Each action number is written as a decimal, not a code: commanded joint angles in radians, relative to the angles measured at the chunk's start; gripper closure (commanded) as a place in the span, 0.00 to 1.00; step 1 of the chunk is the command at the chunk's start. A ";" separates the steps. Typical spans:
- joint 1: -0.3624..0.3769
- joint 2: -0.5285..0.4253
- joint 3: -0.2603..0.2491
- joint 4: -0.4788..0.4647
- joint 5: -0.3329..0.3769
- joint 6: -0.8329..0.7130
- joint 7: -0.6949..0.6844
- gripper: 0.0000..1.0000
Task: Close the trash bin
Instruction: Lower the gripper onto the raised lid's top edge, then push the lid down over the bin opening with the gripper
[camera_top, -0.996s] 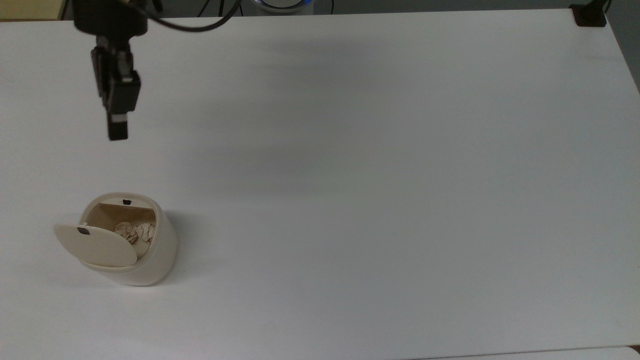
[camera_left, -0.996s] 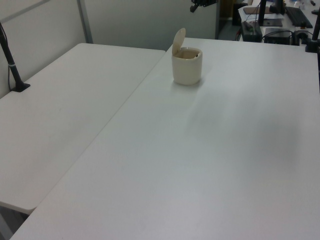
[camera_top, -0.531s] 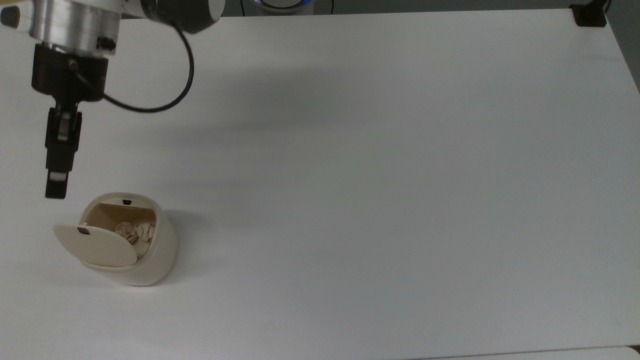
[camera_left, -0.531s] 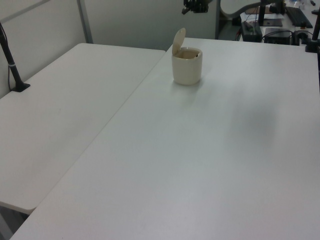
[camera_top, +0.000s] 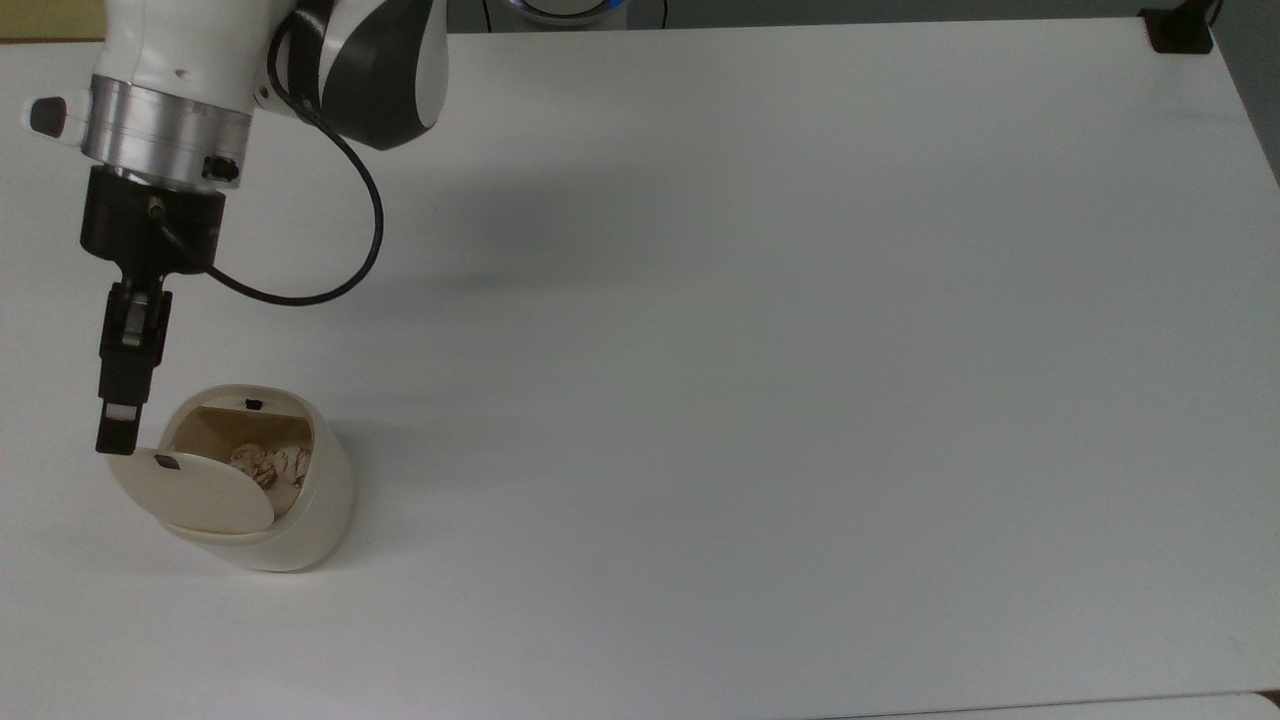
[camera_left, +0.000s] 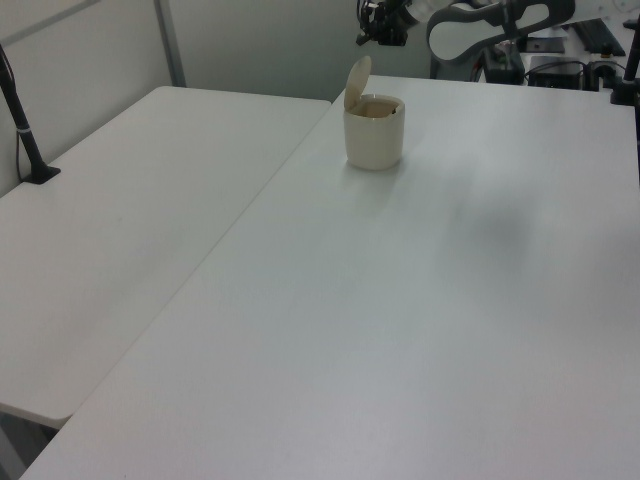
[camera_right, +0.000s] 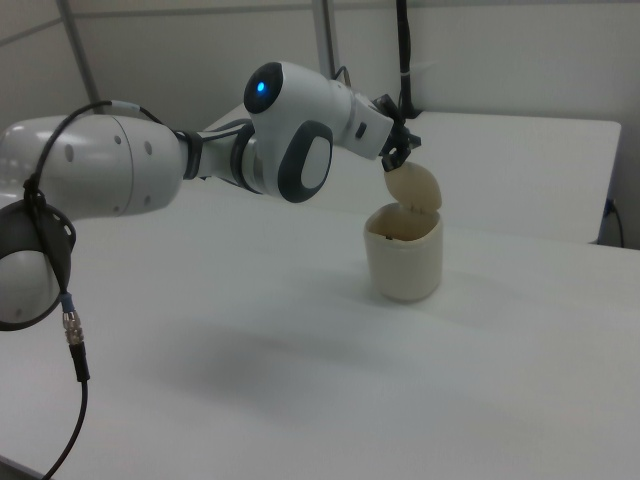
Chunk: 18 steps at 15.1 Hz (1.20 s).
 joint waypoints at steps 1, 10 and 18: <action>0.044 0.052 -0.048 0.037 -0.002 0.028 0.070 1.00; 0.064 0.044 -0.071 0.008 -0.018 0.022 0.057 1.00; 0.052 -0.064 -0.042 -0.168 -0.018 0.011 -0.058 1.00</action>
